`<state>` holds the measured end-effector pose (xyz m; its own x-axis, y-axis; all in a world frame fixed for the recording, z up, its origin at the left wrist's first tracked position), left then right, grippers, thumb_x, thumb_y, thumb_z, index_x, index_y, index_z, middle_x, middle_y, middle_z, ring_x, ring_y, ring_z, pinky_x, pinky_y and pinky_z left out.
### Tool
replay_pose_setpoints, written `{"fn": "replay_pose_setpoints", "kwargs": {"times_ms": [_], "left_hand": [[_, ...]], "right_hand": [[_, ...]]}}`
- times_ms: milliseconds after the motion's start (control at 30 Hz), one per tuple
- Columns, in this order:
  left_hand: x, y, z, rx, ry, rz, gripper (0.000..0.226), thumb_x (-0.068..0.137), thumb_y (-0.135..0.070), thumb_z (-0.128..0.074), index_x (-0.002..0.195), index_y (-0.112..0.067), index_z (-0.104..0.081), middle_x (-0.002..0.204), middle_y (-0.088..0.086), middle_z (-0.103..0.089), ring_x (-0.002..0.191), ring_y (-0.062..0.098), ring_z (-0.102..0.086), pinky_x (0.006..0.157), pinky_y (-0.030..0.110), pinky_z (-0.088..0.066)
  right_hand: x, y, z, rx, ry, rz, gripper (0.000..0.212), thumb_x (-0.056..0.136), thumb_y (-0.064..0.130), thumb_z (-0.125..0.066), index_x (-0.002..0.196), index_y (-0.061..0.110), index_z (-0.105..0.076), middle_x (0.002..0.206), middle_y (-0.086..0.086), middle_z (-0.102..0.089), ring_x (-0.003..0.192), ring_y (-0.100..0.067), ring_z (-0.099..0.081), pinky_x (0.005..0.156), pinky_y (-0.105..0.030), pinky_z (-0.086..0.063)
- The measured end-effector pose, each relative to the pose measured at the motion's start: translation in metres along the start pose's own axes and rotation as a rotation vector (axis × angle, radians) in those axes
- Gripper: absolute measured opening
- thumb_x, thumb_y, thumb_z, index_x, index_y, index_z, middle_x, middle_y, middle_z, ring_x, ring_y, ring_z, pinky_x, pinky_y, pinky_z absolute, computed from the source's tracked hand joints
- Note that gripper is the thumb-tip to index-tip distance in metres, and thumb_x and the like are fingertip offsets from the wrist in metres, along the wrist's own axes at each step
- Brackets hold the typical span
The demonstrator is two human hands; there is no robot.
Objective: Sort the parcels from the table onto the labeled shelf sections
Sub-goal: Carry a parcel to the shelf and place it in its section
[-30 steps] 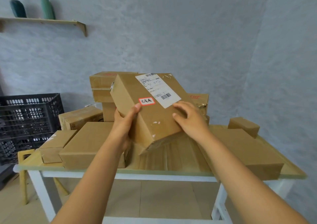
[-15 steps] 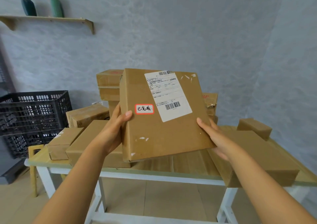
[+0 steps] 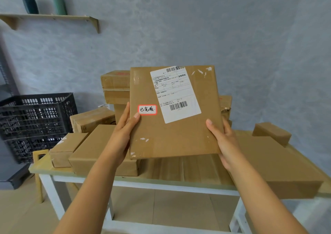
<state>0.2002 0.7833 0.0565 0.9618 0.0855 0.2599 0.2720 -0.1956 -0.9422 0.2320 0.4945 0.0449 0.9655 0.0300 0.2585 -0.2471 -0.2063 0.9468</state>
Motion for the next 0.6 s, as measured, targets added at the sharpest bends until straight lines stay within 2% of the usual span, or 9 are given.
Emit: {"fn": "replay_pose_setpoints", "kwargs": {"times_ms": [133,200,300,400,500,600], "left_hand": [[0.001,0.006,-0.001,-0.045,0.008,0.005,0.066,0.090,-0.047,-0.065,0.148,-0.048,-0.033,0.136,-0.007,-0.061,0.120,0.021,-0.063,0.100,0.050,-0.050],[0.003,0.006,-0.003,-0.061,-0.005,0.002,0.067,0.089,-0.045,-0.066,0.148,-0.046,-0.034,0.135,-0.005,-0.062,0.120,0.022,-0.063,0.101,0.052,-0.048],[0.007,0.007,-0.010,-0.083,-0.013,-0.006,0.065,0.089,-0.043,-0.066,0.147,-0.044,-0.037,0.134,-0.004,-0.063,0.119,0.024,-0.063,0.099,0.051,-0.049],[0.012,0.011,-0.023,-0.129,-0.018,-0.013,0.063,0.089,-0.041,-0.067,0.146,-0.043,-0.040,0.133,-0.002,-0.064,0.121,0.025,-0.062,0.101,0.051,-0.048],[0.018,0.015,-0.045,-0.165,0.018,-0.027,0.062,0.089,-0.038,-0.065,0.145,-0.042,-0.042,0.132,-0.001,-0.064,0.122,0.024,-0.061,0.104,0.052,-0.044],[0.026,0.022,-0.072,-0.195,0.072,-0.034,0.056,0.093,-0.033,-0.063,0.145,-0.036,-0.044,0.132,-0.002,-0.065,0.121,0.022,-0.062,0.097,0.043,-0.050]], "right_hand": [[0.001,0.000,0.002,-0.032,0.010,0.004,0.064,0.064,0.059,-0.079,0.123,0.050,-0.055,0.115,0.020,-0.071,0.104,-0.004,-0.069,0.075,-0.021,-0.059],[0.003,-0.003,0.005,-0.063,0.003,-0.005,0.069,0.067,0.065,-0.073,0.131,0.050,-0.052,0.120,0.021,-0.069,0.110,-0.005,-0.067,0.090,-0.033,-0.057],[0.003,-0.007,0.012,-0.135,0.005,-0.038,0.067,0.074,0.075,-0.060,0.136,0.053,-0.046,0.129,0.021,-0.063,0.122,-0.008,-0.059,0.109,-0.046,-0.044],[0.001,-0.001,0.024,-0.193,-0.016,-0.043,0.066,0.075,0.078,-0.055,0.135,0.054,-0.046,0.131,0.022,-0.061,0.124,-0.008,-0.056,0.112,-0.048,-0.040],[-0.005,0.009,0.043,-0.196,-0.084,-0.028,0.072,0.073,0.077,-0.056,0.138,0.047,-0.047,0.133,0.018,-0.061,0.125,-0.009,-0.056,0.112,-0.047,-0.040],[-0.021,0.020,0.065,-0.200,-0.174,-0.015,0.062,0.075,0.072,-0.056,0.131,0.045,-0.052,0.125,0.017,-0.066,0.117,-0.008,-0.062,0.107,-0.044,-0.045]]}}
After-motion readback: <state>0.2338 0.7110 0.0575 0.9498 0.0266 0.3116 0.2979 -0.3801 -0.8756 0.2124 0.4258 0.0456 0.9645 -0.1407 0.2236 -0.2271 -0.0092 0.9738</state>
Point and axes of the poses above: each hand's wrist, its own x-axis towards the middle knuckle, its own z-axis out of the back of the hand, y = z × x, the point moved 7 cm from there along x, towards the middle knuckle
